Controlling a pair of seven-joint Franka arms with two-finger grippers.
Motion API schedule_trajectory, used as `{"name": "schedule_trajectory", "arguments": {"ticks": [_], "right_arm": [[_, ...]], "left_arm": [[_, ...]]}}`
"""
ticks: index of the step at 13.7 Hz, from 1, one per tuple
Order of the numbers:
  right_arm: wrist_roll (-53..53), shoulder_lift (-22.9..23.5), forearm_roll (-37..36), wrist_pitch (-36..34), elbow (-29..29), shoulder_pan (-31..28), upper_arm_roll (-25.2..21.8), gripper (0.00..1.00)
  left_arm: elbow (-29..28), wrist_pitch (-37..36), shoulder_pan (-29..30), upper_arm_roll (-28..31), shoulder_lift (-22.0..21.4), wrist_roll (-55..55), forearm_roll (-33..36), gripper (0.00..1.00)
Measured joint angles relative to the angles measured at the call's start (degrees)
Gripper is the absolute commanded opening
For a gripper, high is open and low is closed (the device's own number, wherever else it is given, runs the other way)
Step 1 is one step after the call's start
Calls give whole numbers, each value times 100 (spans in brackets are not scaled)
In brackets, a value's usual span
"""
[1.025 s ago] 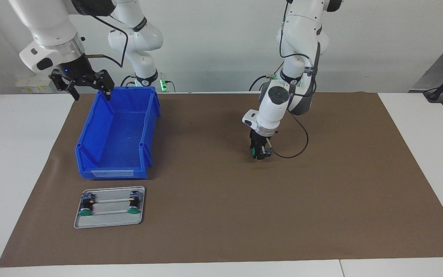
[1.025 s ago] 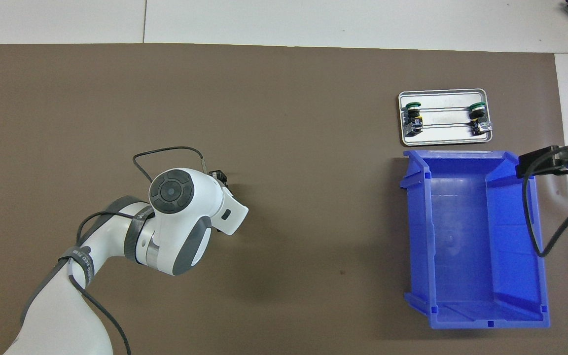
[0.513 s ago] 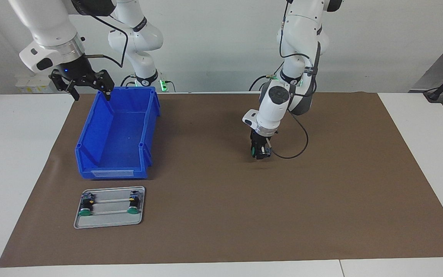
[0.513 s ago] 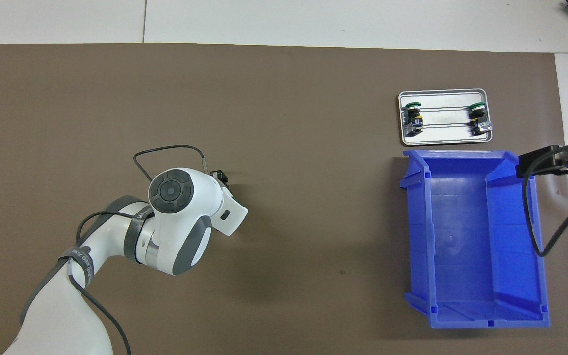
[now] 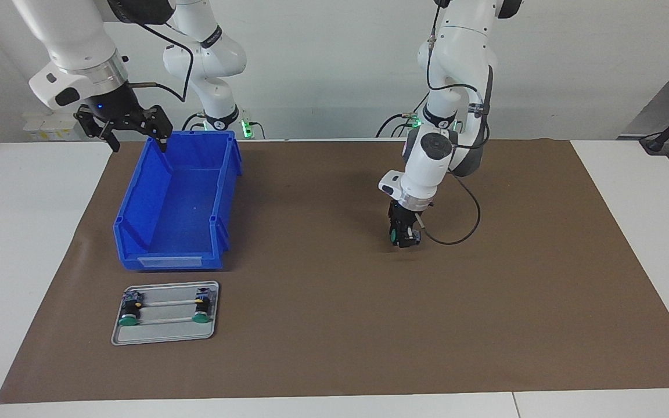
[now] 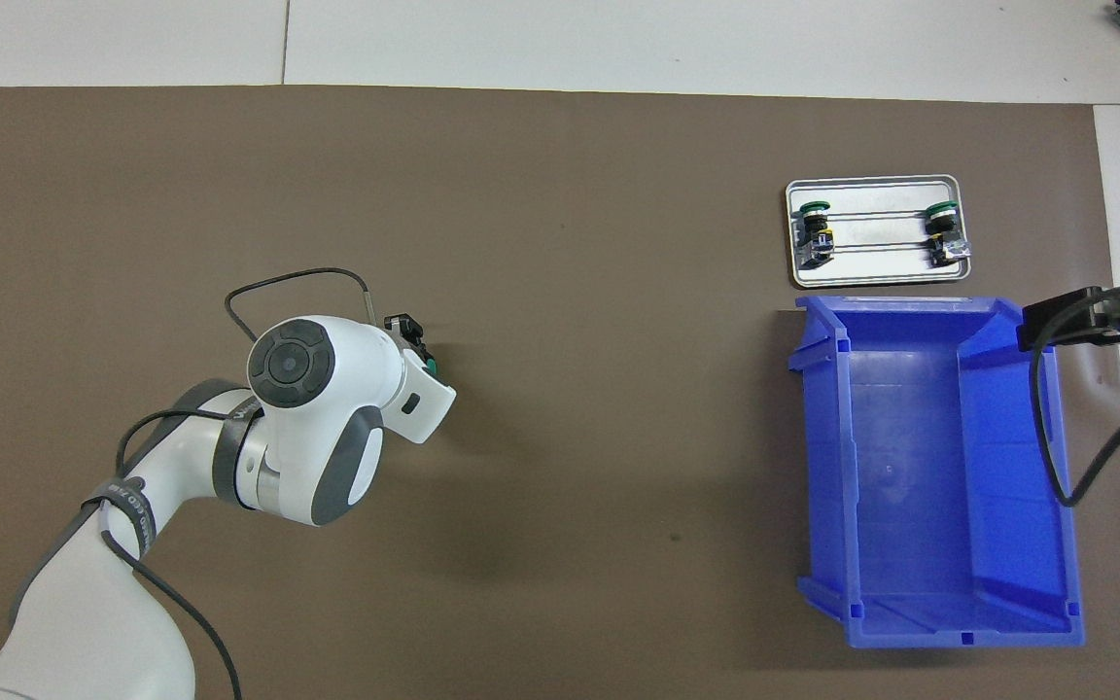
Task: Place and press button with both arms
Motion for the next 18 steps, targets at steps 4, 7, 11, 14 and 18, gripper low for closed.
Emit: {"name": "schedule_trajectory", "arguments": {"ticks": [4,7,11,14,18], "right_arm": [[0,0,0,0,0,0,0,100],[0,0,0,0,0,0,0,100],[0,0,0,0,0,0,0,100],[0,0,0,0,0,0,0,100],[0,0,0,0,0,0,0,100]], "left_arm": [[69,-18,227,-9,-2,1667,-2062,0],[100,-479,600,14,-23,3571,-4108,0],[200,-1496,1203,10,-87,4437,-5383,0],[237,-1851,1284,13,-184,4821,-6106,0],[115,-2178,1370,17,-166,5741,-6917,0]]}}
